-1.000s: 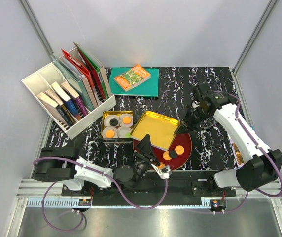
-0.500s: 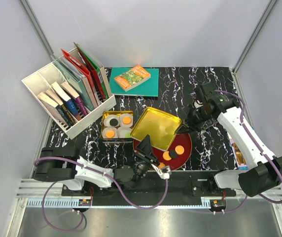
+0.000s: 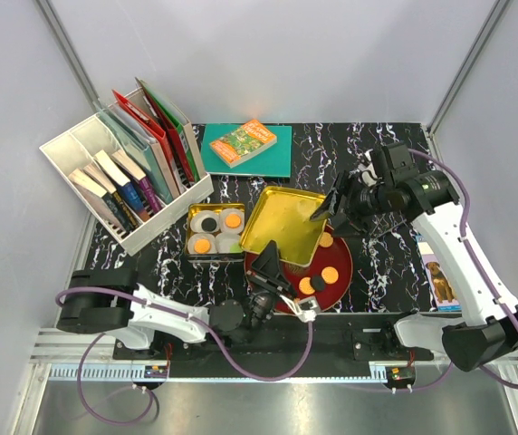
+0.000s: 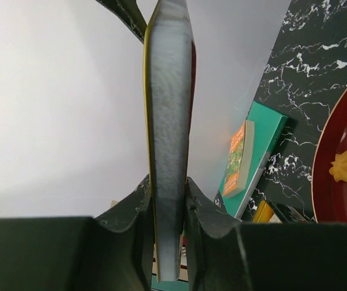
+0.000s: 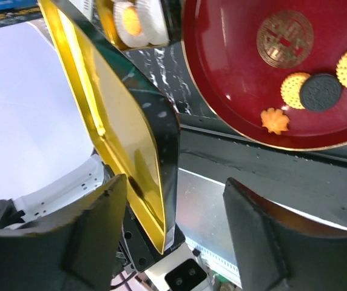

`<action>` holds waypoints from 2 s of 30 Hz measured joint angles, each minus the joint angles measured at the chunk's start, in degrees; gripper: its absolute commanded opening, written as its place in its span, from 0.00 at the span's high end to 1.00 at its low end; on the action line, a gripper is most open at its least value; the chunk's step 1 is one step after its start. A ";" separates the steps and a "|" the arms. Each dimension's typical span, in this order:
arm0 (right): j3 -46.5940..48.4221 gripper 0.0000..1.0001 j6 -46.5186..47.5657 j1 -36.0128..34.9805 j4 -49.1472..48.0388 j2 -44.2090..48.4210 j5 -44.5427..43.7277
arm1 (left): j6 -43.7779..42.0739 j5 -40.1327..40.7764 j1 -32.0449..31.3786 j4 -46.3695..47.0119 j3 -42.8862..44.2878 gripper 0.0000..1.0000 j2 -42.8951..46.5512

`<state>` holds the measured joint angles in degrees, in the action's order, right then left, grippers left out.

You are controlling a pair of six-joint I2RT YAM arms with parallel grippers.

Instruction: Pack the cookies

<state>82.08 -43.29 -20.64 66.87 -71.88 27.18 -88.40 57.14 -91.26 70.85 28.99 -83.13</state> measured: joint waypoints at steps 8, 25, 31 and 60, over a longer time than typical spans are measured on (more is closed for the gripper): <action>1.95 0.14 0.39 0.00 -2.47 1.55 -1.49 | 2.23 3.02 0.26 -0.37 4.33 0.97 4.42; 0.15 0.00 -2.71 -0.55 -20.31 14.88 -8.59 | 70.51 4.57 10.58 -56.19 19.02 1.00 39.45; -2.64 0.00 -3.02 -0.55 -20.79 14.78 -8.70 | 85.48 3.87 12.07 -67.01 20.50 1.00 42.97; -39.08 0.04 -13.90 -0.55 -60.72 18.56 8.85 | 140.47 -67.60 57.42 -78.53 14.86 1.00 45.22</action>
<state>43.00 -57.19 -21.19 6.15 -53.32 36.03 52.07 -10.46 -33.85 -7.68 43.86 -37.91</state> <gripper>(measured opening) 0.984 0.175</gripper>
